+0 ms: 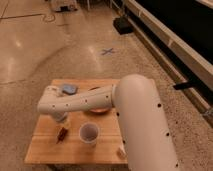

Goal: Place the pepper in the ceramic cup

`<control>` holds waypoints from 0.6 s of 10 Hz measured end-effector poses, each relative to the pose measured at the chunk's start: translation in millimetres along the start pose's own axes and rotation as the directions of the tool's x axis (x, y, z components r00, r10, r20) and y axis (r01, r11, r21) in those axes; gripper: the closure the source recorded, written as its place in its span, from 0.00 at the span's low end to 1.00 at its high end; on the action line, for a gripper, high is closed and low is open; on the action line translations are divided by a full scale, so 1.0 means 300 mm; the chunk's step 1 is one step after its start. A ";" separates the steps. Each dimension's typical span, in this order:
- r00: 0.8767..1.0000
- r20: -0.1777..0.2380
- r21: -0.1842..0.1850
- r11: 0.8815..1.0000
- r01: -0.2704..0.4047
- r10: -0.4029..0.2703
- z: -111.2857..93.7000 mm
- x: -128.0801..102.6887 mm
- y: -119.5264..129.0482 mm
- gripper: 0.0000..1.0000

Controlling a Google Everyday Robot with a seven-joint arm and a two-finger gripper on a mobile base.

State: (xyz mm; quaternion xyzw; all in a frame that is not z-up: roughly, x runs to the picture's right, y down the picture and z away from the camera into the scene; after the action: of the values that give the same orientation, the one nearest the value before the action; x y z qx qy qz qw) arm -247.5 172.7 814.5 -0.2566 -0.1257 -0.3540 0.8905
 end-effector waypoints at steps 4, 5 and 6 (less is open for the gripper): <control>1.000 -0.017 0.004 1.000 0.004 -0.004 0.007 -0.001 -0.012 0.74; 1.000 -0.015 0.011 1.000 0.003 -0.003 -0.003 -0.019 -0.022 0.82; 1.000 -0.017 0.019 1.000 -0.001 0.001 -0.023 -0.017 -0.024 0.90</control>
State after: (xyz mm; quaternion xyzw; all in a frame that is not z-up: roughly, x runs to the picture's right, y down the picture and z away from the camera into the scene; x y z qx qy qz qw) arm -256.0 167.3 809.3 -0.2452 -0.1211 -0.3547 0.8941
